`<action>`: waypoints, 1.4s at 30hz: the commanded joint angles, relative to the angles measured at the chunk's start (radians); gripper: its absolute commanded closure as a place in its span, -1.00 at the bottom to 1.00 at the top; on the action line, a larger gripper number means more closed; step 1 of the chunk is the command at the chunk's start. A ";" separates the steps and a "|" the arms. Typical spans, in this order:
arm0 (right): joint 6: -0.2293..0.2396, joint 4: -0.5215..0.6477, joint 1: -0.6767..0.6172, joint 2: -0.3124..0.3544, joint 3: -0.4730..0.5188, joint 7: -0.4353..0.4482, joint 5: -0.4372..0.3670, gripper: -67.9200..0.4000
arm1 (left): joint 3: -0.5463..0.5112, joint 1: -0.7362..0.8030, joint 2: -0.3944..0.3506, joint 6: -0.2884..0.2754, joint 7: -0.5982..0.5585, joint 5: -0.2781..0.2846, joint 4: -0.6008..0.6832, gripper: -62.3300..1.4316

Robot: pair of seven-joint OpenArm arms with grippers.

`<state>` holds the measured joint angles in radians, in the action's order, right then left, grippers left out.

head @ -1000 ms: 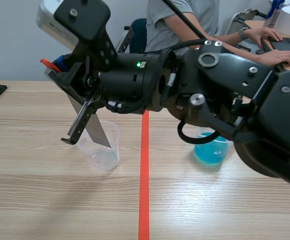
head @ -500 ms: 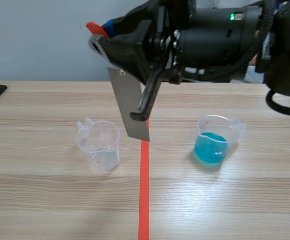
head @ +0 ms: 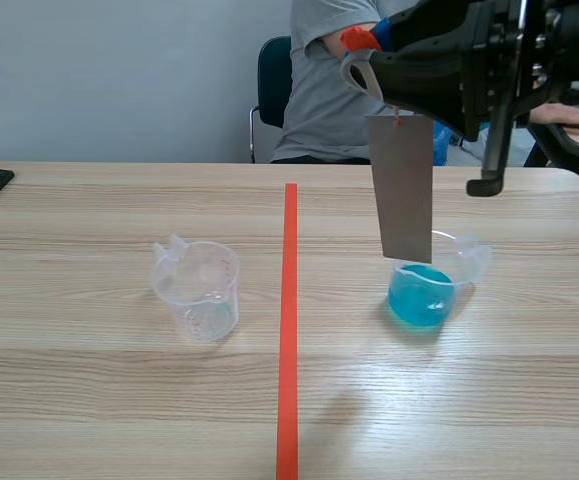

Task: Do the redox reaction experiment.
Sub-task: 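Move the plate over the blue solution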

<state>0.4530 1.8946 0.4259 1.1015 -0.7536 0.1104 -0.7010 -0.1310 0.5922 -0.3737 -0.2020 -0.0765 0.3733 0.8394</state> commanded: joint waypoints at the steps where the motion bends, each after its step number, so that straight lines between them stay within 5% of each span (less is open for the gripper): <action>1: -0.006 -0.014 0.017 0.021 0.009 0.040 -0.011 0.95 | -0.003 0.006 -0.006 -0.002 -0.009 0.000 0.018 -1.00; 5: 0.007 -0.060 0.018 0.059 0.009 0.111 -0.011 0.95 | -0.003 0.009 -0.006 -0.002 -0.010 0.000 0.018 -1.00; 9: 0.086 -0.141 0.018 0.059 0.009 0.172 -0.011 0.95 | -0.003 0.009 -0.007 -0.002 -0.010 0.000 0.018 -1.00; 19: 0.185 -0.372 0.021 0.034 0.010 0.406 -0.005 0.95 | -0.006 0.071 -0.010 -0.001 -0.066 0.011 0.044 -1.00; 27: 0.230 -0.513 0.026 -0.068 0.010 0.466 0.046 0.95 | -0.021 0.152 -0.009 0.000 -0.076 0.059 0.062 -0.16; 34: 0.259 -0.525 0.040 -0.079 0.013 0.480 0.069 0.95 | -0.090 0.239 -0.010 0.000 -0.112 0.056 0.117 0.19; 42: 0.259 -0.525 0.043 -0.079 0.036 0.480 0.073 0.95 | -0.142 0.330 -0.010 -0.011 -0.167 0.056 0.236 0.82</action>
<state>0.7155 1.3483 0.4393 1.0035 -0.7483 0.5751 -0.6132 -0.2653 0.9085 -0.3744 -0.2096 -0.2237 0.4274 1.0584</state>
